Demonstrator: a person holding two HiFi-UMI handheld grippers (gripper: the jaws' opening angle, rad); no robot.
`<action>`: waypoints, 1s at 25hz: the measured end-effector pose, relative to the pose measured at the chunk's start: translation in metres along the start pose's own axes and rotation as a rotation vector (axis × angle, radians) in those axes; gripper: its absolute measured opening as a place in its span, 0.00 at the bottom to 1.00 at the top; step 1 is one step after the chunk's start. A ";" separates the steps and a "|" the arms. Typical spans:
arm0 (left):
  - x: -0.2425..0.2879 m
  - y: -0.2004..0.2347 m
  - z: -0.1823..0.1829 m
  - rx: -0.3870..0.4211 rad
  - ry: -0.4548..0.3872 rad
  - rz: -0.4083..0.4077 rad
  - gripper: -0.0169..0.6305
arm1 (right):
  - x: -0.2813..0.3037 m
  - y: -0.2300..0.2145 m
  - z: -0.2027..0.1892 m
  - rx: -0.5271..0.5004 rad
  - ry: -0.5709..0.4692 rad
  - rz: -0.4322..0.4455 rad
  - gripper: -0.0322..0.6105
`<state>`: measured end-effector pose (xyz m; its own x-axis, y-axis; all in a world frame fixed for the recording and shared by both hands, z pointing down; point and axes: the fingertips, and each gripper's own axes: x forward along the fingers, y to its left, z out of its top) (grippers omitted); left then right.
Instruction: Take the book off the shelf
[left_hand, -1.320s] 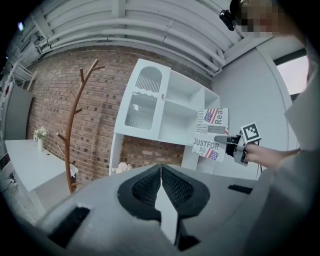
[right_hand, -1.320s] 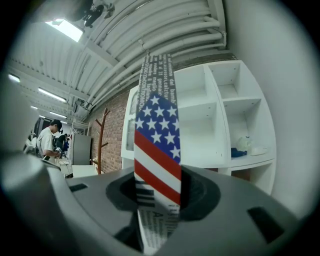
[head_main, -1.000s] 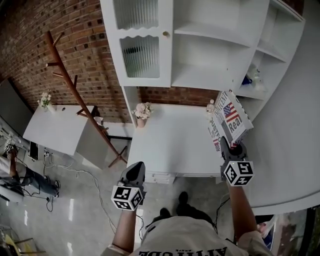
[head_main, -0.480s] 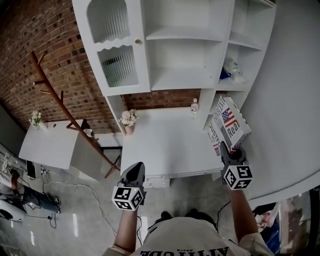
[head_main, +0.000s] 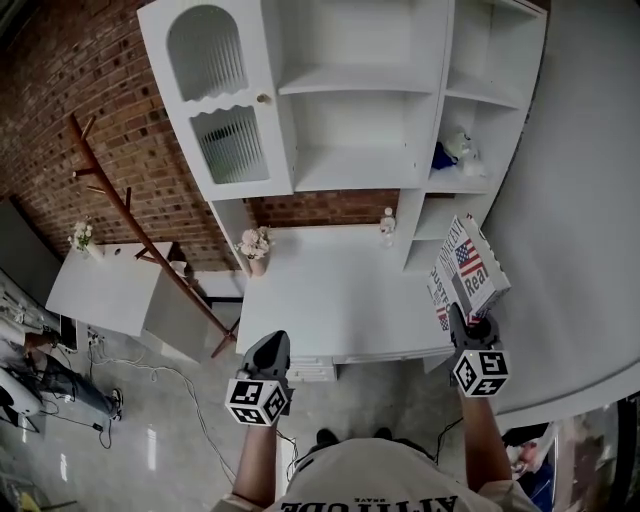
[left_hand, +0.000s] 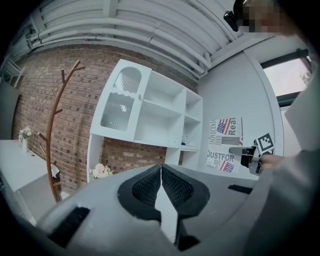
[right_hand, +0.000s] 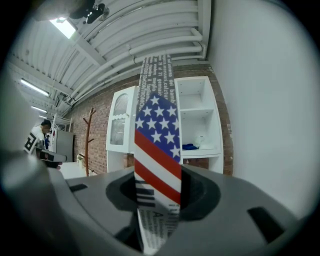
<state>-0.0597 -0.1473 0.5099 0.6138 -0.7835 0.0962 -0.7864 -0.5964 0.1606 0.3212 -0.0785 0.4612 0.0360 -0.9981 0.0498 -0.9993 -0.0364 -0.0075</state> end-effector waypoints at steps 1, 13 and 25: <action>0.000 -0.003 0.000 0.000 -0.002 0.006 0.07 | -0.001 -0.005 -0.002 0.001 0.000 -0.001 0.31; 0.005 -0.018 0.006 0.007 -0.018 0.040 0.07 | -0.005 -0.031 -0.011 0.017 0.007 -0.002 0.31; 0.008 -0.021 0.012 0.010 -0.032 0.045 0.07 | -0.001 -0.029 -0.004 -0.002 -0.009 0.013 0.31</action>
<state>-0.0388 -0.1427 0.4959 0.5758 -0.8144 0.0717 -0.8137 -0.5623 0.1474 0.3496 -0.0762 0.4650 0.0230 -0.9989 0.0404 -0.9997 -0.0233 -0.0065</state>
